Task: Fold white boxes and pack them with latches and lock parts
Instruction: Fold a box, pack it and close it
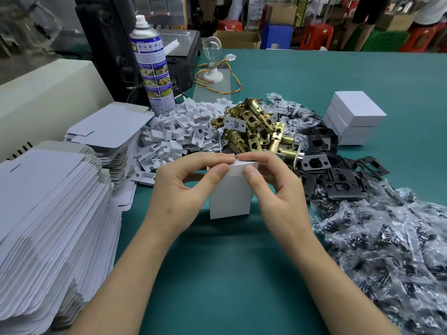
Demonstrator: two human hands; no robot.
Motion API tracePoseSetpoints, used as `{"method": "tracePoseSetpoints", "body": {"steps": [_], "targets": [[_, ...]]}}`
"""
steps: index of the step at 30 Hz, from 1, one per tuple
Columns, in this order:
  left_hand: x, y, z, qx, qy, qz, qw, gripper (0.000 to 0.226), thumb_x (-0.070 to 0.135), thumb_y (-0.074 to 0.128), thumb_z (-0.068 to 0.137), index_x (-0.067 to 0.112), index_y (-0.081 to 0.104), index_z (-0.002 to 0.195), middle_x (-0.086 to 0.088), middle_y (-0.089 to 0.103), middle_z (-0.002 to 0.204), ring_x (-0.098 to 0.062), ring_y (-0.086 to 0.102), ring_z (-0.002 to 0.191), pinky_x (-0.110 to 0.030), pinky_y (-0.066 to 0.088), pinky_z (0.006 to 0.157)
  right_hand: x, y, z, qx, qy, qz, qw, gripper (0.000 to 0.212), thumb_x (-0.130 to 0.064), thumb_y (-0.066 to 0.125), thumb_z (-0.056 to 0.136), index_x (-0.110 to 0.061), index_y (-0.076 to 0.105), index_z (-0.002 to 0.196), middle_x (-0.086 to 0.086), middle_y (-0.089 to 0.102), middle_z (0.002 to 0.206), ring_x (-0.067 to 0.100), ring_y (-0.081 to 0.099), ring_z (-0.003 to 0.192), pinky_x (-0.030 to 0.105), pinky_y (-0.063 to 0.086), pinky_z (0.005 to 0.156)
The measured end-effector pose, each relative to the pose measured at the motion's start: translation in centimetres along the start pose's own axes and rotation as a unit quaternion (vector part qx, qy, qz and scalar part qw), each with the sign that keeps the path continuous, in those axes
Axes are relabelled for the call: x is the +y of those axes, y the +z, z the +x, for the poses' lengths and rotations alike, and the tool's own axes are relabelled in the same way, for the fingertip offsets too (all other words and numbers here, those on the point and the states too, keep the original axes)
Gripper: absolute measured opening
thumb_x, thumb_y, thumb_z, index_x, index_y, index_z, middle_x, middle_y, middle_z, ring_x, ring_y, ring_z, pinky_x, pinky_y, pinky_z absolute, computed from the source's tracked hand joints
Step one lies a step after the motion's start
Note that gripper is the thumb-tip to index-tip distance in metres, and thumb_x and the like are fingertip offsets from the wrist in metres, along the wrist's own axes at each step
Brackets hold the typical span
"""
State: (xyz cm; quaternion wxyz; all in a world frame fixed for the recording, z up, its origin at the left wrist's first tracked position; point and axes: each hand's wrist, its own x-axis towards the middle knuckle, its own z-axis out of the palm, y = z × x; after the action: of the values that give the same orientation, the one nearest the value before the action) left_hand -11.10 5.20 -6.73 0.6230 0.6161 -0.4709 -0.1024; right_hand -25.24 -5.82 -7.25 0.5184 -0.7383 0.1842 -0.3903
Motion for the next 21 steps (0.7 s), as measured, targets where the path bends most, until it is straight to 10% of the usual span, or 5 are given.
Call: {"method": "tracePoseSetpoints", "body": {"steps": [21], "targets": [[-0.9, -0.6, -0.4, -0.020, 0.109, 0.072, 0.991, 0.018, 0.013, 0.076, 0.092, 0.017, 0.080, 0.110, 0.002, 0.077, 0.121, -0.013, 0.073, 0.115, -0.029, 0.059, 0.093, 1.0, -0.7, -0.2, 0.006, -0.101, -0.045, 0.994, 0.018, -0.008, 0.067, 0.097, -0.015, 0.077, 0.111, 0.000, 0.070, 0.125, 0.015, 0.064, 0.125, 0.040, 0.054, 0.101]]}}
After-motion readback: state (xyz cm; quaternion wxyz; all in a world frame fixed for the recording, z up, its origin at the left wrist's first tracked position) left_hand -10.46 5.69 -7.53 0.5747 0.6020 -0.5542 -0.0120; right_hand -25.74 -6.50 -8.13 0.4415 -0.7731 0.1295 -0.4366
